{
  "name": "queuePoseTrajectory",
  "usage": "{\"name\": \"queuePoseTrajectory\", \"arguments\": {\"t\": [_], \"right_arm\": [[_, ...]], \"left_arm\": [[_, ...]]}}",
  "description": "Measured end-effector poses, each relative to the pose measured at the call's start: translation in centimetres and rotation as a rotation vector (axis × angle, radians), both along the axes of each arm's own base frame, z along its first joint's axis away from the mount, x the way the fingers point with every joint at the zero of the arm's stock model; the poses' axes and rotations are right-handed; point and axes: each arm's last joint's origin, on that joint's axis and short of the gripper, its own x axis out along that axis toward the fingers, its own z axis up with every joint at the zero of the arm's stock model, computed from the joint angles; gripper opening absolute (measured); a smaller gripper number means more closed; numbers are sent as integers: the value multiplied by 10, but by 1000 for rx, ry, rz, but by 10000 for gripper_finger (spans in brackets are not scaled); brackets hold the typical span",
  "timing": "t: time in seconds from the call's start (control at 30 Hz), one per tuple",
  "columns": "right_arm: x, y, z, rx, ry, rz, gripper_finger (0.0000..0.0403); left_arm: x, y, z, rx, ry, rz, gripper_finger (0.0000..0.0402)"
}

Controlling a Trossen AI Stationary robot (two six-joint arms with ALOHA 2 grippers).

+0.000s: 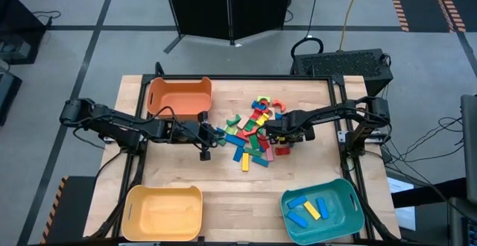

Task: Sort blocks by size
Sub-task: Put the blue rectangular block into the blue bin

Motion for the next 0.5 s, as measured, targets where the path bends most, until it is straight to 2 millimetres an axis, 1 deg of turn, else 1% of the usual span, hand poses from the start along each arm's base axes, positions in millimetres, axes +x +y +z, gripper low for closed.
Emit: {"name": "queuePoseTrajectory", "arguments": {"t": [0.17, 0.23, 0.4, 0.5], "right_arm": [[0, 2, 0, 1, 5, 15, 57], [-1, 3, 1, 1, 8, 35, 41], [-2, 8, 7, -5, -12, 68, 41], [-4, 13, 16, -8, -40, 85, 55]], "left_arm": [[0, 0, 0, 0, 0, 0, 80], [0, 0, 0, 0, 0, 0, 80], [0, 0, 0, 0, 1, 0, 80], [0, 0, 0, 0, 0, 0, 80]]}}
